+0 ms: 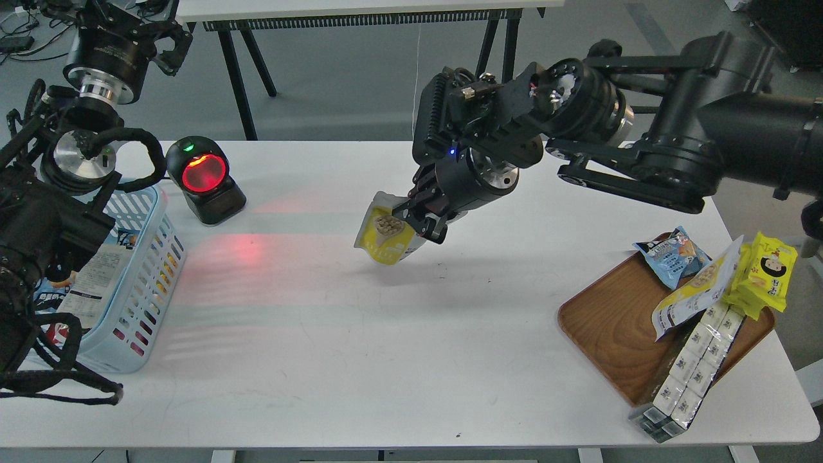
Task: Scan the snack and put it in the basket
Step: 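Carry the yellow bag with the right gripper toward the scanner, then set the yellow bag down on the table, release, withdraw right arm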
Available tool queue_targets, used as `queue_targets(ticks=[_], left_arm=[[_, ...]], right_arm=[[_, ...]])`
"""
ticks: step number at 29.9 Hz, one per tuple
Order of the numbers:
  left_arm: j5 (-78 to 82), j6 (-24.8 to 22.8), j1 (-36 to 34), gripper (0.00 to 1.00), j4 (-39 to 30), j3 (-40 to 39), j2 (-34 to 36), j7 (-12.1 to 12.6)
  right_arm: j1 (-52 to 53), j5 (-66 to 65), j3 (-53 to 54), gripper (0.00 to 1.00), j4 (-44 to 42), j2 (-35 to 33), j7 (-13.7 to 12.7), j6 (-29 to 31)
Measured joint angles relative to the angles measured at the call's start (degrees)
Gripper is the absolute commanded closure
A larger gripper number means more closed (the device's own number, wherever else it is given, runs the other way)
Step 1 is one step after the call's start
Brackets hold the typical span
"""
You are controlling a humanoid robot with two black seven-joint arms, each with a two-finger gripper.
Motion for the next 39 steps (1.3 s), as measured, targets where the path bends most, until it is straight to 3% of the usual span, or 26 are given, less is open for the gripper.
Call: queue_targets(ticks=[10,39], left_arm=[[0.0,0.0,-0.2,0.0,0.0,0.0,0.0,0.0],[0.0,0.0,0.0,0.0,0.0,-0.1,0.1,-0.1]], right_arm=[[-2.9,-0.9,-0.8,1.0,-4.1,5.6,0.0,-0.1],[-3.0,-1.1,-2.6,0.95,-4.8,7.3,0.0,-0.1]])
